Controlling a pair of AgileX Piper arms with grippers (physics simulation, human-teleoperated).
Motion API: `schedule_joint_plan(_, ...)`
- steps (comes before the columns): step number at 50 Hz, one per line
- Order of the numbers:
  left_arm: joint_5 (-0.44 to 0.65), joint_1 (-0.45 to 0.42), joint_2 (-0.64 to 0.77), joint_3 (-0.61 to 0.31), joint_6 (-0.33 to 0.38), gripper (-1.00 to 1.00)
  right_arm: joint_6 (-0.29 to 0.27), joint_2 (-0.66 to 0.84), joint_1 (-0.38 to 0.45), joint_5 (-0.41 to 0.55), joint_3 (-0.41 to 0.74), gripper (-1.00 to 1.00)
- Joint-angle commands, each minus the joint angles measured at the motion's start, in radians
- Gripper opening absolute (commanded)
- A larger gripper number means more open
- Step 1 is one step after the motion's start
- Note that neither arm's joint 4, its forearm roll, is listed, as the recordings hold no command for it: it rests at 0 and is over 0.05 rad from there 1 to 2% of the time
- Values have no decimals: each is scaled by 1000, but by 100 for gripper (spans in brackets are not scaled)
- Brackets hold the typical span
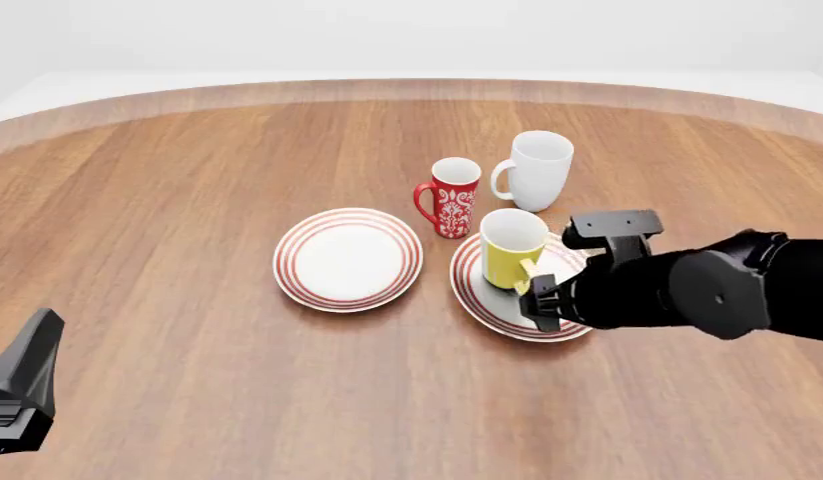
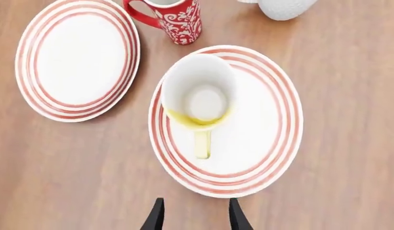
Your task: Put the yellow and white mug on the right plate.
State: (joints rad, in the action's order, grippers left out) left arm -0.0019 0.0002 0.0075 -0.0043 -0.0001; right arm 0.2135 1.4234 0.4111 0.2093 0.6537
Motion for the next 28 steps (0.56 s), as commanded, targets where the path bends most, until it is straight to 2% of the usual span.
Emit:
schedule_joint_plan(1, 0, 0, 0, 0, 0, 100, 15, -111, 22, 31, -29, 100)
schedule_joint_plan(8, 0, 0, 0, 0, 0, 100, -2, -294, 11, 151, -33, 100)
schedule_joint_plan(12, 0, 0, 0, 0, 0, 100, 1, -350, 10, 181, -36, 100)
schedule_joint_plan(21, 0, 0, 0, 0, 0, 100, 16, -479, 10, 234, -57, 100)
schedule_joint_plan(28, 0, 0, 0, 0, 0, 100, 39, -556, 8, 233, -103, 100)
